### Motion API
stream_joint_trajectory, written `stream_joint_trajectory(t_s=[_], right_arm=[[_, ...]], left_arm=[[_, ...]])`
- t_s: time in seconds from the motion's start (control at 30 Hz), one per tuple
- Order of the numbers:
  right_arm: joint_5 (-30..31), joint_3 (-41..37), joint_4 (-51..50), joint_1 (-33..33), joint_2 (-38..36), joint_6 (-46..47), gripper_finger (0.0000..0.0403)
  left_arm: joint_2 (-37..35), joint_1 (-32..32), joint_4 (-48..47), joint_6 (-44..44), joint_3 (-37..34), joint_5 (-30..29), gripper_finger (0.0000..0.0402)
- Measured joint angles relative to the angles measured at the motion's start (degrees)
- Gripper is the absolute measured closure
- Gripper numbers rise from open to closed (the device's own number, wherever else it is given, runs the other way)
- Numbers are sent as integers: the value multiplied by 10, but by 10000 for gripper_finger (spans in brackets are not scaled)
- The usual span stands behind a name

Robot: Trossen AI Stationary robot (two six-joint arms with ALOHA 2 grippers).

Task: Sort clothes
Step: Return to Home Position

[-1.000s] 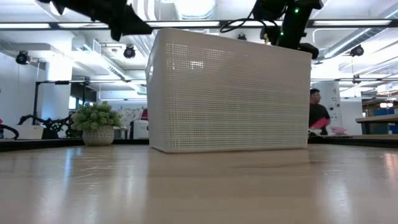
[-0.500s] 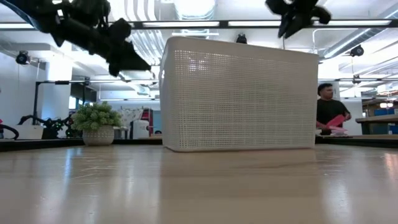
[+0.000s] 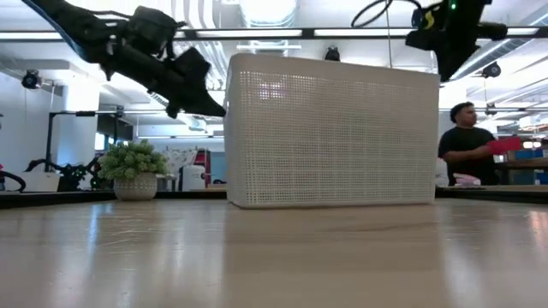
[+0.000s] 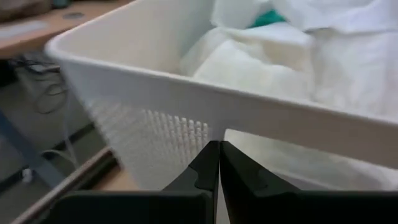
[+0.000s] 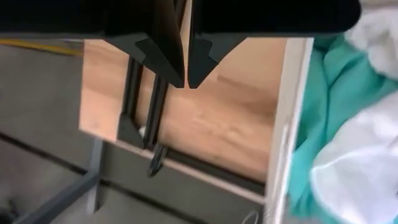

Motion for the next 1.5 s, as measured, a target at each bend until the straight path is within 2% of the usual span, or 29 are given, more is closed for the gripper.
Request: stream_joint_trajectory(t_s=[0.17, 0.33, 0.5, 0.63, 0.73, 0.9, 1.0, 1.1, 1.27, 1.33, 1.5], right_arm=[[-39, -40, 4, 0, -3, 8, 401], [-108, -94, 49, 5, -5, 13, 402], [-192, -154, 182, 26, -29, -25, 403], [-217, -190, 260, 48, -54, -32, 403], [-201, -205, 275, 60, -80, -32, 403], [-126, -217, 272, 77, -124, -39, 403], [-82, -219, 278, 97, -157, -94, 403], [-62, -229, 320, 129, -189, -203, 403], [-62, -286, 464, 180, -255, -401, 403], [-84, -315, 518, 190, -284, -457, 403], [-149, -391, 588, 193, -391, -516, 403]], left_arm=[[51, 29, 6, 17, 44, -11, 402], [74, 59, -25, 40, 106, 1, 402], [43, 65, -102, 66, 164, 15, 402], [-15, 65, -130, 72, 174, 24, 402], [-72, 64, -131, 71, 155, 45, 402], [-170, 62, -136, 65, 94, 95, 401], [-228, 62, -138, 56, 48, 129, 401], [-280, 62, -140, 60, 4, 160, 401], [-352, 62, -119, 69, -57, 197, 401], [-375, 62, -106, 69, -79, 219, 401], [-428, 62, -99, 70, -119, 233, 401]])
